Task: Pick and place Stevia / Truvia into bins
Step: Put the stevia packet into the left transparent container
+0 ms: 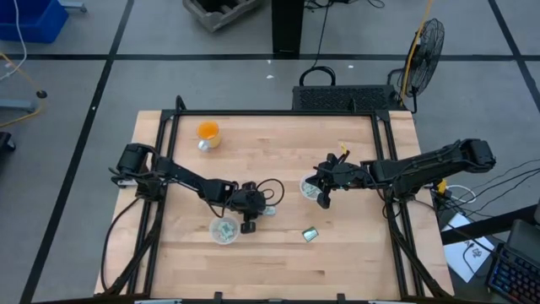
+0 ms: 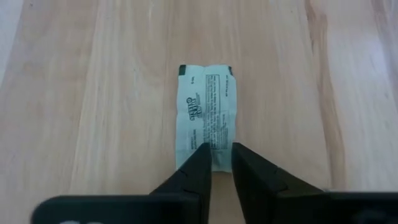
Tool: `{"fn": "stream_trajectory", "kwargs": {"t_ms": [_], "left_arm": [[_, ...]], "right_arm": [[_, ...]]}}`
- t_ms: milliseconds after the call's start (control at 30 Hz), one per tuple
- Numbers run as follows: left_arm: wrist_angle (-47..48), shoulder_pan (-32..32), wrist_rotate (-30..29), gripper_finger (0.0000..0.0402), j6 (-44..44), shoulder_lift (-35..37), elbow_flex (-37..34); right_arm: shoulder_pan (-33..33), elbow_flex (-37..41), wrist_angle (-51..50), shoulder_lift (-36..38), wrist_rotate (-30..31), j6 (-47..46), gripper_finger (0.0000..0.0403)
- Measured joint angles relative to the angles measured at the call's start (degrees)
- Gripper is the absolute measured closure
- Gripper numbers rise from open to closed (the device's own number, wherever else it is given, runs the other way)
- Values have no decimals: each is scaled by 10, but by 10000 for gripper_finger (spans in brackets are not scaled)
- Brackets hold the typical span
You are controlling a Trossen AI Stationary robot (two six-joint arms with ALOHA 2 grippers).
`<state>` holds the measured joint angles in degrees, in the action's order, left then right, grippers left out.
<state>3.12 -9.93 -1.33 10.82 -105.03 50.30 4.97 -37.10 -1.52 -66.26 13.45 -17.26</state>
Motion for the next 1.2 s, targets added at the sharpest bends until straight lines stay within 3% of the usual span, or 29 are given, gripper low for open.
{"fn": "stream_trajectory", "kwargs": {"t_ms": [167, 400, 733, 967, 1133, 1200], "left_arm": [[-5, 0, 0, 393, 3, -1, -1], [16, 2, 2, 396, 20, 39, -6], [107, -27, -5, 395, 56, 209, -4], [247, -129, 0, 396, 227, 299, -2], [285, -226, -8, 398, 381, 299, -2], [289, -254, -43, 396, 414, 289, -2]], "right_arm": [[0, 0, 0, 0, 0, 0, 403], [0, 0, 0, 0, 0, 0, 403], [0, 0, 0, 0, 0, 0, 403], [0, 0, -4, 0, 0, 0, 403], [0, 0, -5, 0, 0, 0, 403], [0, 0, -4, 0, 0, 0, 403]]}}
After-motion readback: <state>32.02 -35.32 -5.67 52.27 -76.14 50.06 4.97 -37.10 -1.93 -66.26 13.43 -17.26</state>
